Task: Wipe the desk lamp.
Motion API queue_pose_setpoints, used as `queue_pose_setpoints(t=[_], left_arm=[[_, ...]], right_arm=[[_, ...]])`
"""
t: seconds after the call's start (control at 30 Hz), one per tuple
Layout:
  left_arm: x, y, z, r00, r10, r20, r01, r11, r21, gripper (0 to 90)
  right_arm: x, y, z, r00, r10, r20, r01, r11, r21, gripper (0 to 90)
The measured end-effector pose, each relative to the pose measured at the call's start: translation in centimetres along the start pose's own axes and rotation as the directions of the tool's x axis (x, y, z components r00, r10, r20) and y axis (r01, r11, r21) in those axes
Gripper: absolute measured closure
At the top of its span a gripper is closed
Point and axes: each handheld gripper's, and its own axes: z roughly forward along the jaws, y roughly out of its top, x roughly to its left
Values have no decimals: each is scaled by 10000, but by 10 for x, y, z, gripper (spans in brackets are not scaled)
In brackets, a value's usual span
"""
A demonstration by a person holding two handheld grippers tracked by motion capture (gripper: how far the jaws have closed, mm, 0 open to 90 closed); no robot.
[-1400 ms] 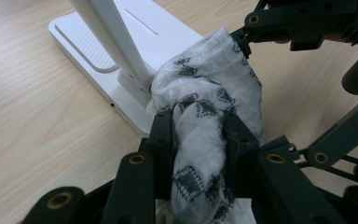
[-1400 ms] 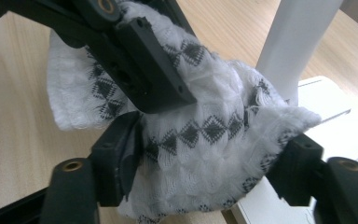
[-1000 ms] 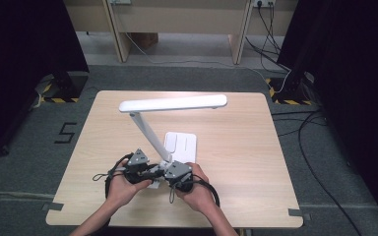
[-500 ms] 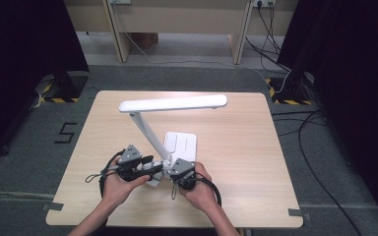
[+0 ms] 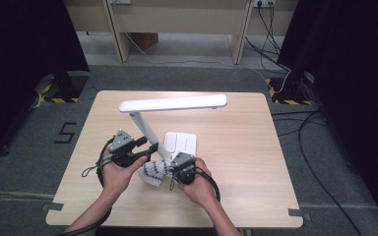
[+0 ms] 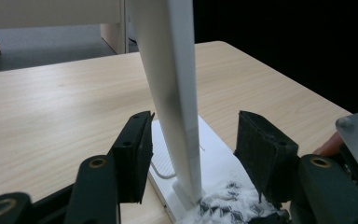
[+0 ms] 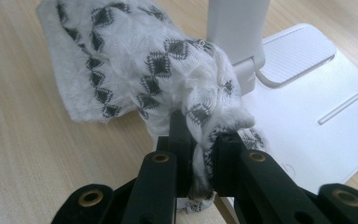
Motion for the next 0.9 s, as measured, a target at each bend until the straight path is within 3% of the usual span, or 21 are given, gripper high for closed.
queue_pose_setpoints(t=[0.13, 0.77, 0.87, 0.9], left_arm=[[0, 4, 3, 10000, -39, 2, 39, 9999, -156, 489], [4, 10, 17, 9995, -302, -133, 300, 9995, -89, 559], [5, 10, 21, 9992, -330, -206, 329, 9995, -37, 574], [5, 10, 22, 9991, -357, -216, 355, 9993, -80, 582]], right_arm=[[-1, 0, 1, 9995, 297, 57, -298, 9995, 136, 819], [-9, -4, 7, 9982, 600, -51, -600, 9981, 125, 820], [-10, -5, 8, 9965, 834, -51, -833, 9964, 152, 820], [-11, -5, 8, 9975, 708, -70, -707, 9974, 99, 820]])
